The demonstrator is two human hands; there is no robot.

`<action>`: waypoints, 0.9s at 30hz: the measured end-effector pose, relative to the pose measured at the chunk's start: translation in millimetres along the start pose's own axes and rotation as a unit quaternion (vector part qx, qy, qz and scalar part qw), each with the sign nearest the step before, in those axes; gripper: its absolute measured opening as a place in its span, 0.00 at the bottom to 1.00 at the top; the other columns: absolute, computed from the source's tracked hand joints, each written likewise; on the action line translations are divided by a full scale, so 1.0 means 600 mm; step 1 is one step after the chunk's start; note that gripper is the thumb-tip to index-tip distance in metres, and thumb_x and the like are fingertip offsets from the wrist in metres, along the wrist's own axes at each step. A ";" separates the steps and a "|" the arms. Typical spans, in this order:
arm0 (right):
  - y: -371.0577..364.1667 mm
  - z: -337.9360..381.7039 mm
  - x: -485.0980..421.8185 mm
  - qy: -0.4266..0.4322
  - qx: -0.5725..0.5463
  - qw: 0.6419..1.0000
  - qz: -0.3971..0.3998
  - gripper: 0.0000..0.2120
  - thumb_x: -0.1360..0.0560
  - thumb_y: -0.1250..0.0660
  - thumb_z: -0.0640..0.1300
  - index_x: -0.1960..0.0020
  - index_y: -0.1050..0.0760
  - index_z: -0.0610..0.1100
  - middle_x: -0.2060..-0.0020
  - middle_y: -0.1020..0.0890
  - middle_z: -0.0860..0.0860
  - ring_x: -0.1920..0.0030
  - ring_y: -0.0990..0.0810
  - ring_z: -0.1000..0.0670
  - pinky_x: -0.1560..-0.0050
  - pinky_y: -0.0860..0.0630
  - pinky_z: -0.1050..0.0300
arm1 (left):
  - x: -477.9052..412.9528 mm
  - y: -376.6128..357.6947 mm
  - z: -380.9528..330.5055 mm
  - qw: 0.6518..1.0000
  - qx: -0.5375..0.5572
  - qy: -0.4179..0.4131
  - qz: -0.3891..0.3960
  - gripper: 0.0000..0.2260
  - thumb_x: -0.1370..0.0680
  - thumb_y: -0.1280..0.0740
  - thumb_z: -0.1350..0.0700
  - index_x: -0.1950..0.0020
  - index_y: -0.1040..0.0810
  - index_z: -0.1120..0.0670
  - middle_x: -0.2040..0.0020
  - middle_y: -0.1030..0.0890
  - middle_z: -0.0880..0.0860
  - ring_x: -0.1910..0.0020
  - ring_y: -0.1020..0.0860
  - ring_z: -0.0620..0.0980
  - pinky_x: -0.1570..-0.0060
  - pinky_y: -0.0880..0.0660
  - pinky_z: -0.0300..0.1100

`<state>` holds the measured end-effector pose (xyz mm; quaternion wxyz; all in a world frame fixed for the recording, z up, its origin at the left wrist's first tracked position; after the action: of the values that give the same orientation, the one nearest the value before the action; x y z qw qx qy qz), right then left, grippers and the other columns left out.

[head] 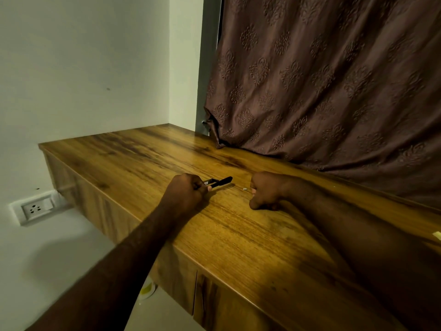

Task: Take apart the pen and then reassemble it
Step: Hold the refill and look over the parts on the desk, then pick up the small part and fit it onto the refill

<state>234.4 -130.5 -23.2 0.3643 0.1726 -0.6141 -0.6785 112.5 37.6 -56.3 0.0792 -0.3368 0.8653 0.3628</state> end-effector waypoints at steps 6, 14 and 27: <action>-0.008 -0.006 0.018 0.049 -0.008 0.998 -0.026 0.07 0.40 0.28 0.45 0.65 0.23 0.45 0.71 0.19 0.52 0.69 0.21 0.52 0.67 0.21 0.54 | -0.002 -0.001 0.003 1.000 0.005 0.010 0.001 0.07 0.27 0.29 0.51 0.61 0.17 0.54 0.66 0.16 0.54 0.68 0.18 0.50 0.67 0.24 0.42; -0.038 0.051 0.079 0.134 -0.038 0.990 -0.011 0.04 0.35 0.28 0.43 0.64 0.22 0.49 0.70 0.21 0.56 0.71 0.25 0.59 0.68 0.24 0.57 | 0.010 -0.001 -0.023 0.997 -0.054 -0.043 0.031 0.10 0.26 0.31 0.49 0.62 0.18 0.54 0.65 0.18 0.54 0.68 0.21 0.51 0.67 0.23 0.45; -0.095 0.053 0.171 0.164 0.039 0.973 -0.155 0.16 0.21 0.43 0.53 0.41 0.22 0.49 0.43 0.24 0.54 0.42 0.29 0.53 0.41 0.29 0.52 | 0.338 0.044 0.048 0.873 0.378 0.265 -0.155 0.13 0.22 0.35 0.54 0.60 0.19 0.60 0.71 0.21 0.53 0.67 0.25 0.53 0.66 0.29 0.45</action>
<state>127.3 -181.9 -50.2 0.3435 0.3885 -0.5379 -0.6646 -61.8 -36.3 -139.4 0.0229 -0.4943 0.8618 -0.1118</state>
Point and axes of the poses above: each hand's wrist, its own x-axis away from the middle knuckle, its own y-axis out of the back of the hand, z = x × y, the point moved 7 cm from there along -x, towards the middle knuckle
